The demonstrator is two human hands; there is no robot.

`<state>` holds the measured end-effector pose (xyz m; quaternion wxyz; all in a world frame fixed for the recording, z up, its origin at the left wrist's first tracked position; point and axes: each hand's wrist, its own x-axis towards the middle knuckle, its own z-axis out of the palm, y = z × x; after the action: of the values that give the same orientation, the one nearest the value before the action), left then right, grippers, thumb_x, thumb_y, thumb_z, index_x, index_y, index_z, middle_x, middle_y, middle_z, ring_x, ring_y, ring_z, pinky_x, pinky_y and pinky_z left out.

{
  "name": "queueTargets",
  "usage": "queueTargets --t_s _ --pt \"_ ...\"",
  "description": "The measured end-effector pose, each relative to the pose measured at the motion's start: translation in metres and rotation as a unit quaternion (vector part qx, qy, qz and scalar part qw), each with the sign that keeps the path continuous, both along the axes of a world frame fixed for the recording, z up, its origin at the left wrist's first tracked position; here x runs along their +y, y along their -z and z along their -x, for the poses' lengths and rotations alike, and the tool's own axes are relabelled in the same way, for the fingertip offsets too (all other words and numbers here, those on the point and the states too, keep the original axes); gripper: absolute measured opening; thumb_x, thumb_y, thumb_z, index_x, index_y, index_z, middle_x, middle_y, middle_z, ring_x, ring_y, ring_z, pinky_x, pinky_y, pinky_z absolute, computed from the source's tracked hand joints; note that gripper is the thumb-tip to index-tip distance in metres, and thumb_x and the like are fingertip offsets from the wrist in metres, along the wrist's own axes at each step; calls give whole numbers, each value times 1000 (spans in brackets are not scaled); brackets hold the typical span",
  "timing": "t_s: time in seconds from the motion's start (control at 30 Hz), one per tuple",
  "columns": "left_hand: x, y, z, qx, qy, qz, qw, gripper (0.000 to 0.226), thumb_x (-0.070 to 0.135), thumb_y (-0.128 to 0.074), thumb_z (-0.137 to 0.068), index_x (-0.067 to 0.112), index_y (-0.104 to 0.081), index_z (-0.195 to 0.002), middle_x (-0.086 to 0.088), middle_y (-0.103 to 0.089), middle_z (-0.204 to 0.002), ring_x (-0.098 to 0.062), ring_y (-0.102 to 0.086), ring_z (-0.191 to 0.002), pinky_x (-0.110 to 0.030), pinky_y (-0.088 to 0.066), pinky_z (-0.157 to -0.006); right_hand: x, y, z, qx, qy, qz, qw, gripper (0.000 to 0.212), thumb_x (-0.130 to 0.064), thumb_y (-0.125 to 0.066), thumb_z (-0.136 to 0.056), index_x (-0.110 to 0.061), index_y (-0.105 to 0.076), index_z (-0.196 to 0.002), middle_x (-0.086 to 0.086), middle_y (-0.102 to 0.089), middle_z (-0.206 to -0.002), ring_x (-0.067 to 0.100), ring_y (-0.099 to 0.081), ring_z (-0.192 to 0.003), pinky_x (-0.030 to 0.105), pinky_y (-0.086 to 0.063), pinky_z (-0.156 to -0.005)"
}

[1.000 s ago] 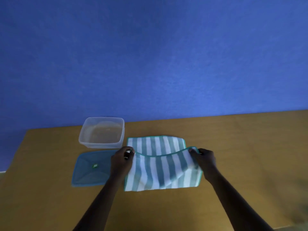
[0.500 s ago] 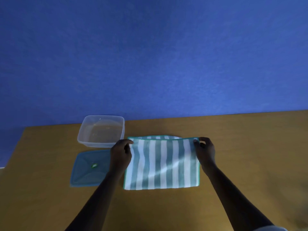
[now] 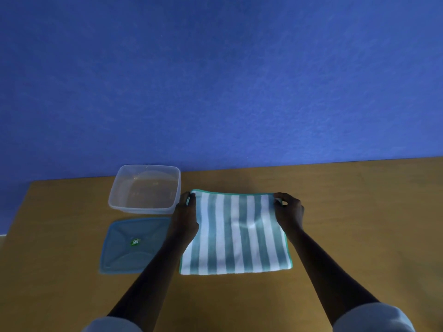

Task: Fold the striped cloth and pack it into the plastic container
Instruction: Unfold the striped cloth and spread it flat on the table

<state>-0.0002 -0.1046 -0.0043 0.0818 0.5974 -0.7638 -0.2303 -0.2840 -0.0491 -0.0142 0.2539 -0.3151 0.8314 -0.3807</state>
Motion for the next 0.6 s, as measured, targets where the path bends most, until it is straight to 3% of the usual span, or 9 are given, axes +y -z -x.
queueTargets --t_s 0.17,0.27,0.47,0.6 --pt "-11 12 0 -75 10 -16 997 76 -13 -48 -80 0 -28 -152 -16 -24 -160 -37 -53 -124 -38 -43 -105 -12 7 1 19 -49 -54 997 32 -5 -57 -87 -13 -76 -111 5 -64 -79 24 -52 -76 38 -52 -88" --pt "-15 21 0 -99 12 -24 995 75 -11 -47 -82 0 -25 -153 -16 -22 -161 -37 -54 -123 -40 -42 -105 -18 11 0 24 -79 -91 992 40 -3 -53 -85 -13 -72 -119 16 -74 -105 40 -63 -99 41 -50 -97" --pt "-23 36 4 -38 -43 -77 995 75 -1 -48 -90 7 -17 -157 -19 -28 -158 -39 -46 -135 -42 -38 -111 -28 25 0 44 -77 -131 987 34 -7 -60 -87 -3 -56 -121 21 -65 -121 43 -55 -118 37 -42 -92" --pt "-25 41 6 -47 -45 -91 994 69 6 -53 -92 11 -27 -155 -17 -28 -158 -39 -46 -135 -41 -36 -111 -34 28 -3 3 -29 -155 988 48 -17 -70 -82 0 -50 -122 22 -61 -123 41 -52 -123 38 -43 -95"
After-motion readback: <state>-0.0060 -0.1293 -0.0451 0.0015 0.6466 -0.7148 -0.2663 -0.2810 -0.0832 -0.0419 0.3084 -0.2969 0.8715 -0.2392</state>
